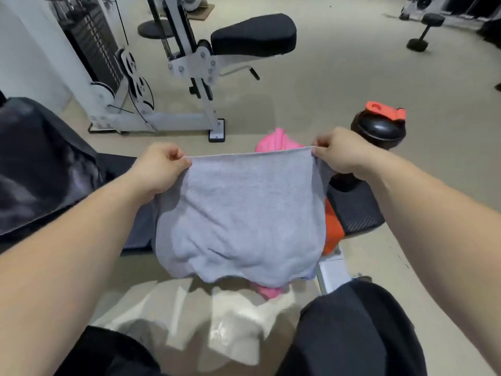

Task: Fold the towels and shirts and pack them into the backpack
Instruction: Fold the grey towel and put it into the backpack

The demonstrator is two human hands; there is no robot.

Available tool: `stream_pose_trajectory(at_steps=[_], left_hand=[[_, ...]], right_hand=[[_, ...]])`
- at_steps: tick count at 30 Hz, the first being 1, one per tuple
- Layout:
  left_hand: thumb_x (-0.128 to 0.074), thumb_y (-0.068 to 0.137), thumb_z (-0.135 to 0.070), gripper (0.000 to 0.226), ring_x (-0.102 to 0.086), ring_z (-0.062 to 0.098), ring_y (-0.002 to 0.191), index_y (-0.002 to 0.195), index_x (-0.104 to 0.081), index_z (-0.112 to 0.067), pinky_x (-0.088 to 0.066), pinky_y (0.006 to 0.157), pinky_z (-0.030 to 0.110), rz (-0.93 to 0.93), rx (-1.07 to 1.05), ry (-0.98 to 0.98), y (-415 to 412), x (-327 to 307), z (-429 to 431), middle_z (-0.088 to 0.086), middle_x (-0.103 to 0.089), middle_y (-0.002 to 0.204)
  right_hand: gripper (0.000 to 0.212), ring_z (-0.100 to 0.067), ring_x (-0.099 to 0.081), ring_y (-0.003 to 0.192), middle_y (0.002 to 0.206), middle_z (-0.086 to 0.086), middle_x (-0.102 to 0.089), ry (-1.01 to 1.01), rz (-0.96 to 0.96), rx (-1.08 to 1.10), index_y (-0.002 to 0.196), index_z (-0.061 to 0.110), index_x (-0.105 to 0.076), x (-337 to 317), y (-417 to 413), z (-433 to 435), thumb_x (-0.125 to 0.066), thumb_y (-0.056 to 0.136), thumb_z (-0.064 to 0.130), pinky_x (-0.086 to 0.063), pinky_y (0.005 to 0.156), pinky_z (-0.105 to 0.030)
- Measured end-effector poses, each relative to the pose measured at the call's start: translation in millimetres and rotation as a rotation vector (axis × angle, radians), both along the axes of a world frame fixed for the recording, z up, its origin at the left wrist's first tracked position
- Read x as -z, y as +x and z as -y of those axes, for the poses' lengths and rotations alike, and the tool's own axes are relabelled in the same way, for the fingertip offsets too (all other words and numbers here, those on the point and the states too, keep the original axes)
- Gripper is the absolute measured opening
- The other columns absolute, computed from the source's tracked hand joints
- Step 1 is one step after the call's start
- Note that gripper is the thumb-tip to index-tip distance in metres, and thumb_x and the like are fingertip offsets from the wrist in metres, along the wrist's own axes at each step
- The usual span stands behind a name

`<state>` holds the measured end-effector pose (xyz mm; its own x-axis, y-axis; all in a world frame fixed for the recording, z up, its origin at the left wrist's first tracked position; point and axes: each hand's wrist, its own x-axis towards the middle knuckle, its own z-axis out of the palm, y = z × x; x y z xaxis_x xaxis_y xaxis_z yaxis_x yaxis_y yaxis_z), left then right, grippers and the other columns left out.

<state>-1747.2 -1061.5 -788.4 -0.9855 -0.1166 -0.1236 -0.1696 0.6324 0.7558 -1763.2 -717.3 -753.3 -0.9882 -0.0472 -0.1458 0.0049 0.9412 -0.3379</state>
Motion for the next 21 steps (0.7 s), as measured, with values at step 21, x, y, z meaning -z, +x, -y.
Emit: stream_pose_trajectory(at_steps=[21], left_hand=[[-0.051, 0.099, -0.027, 0.018, -0.052, 0.034, 0.081, 0.095, -0.063, -0.013, -0.047, 0.068, 0.039, -0.048, 0.156, -0.649, -135, 97, -7, 0.016, -0.063, 0.095]], right_hand=[[0.043, -0.033, -0.047, 0.117, 0.131, -0.008, -0.049, 0.359, -0.309, 0.008, 0.127, 0.023, -0.057, 72, -46, 91, -0.047, 0.094, 0.049, -0.036, 0.089, -0.046]])
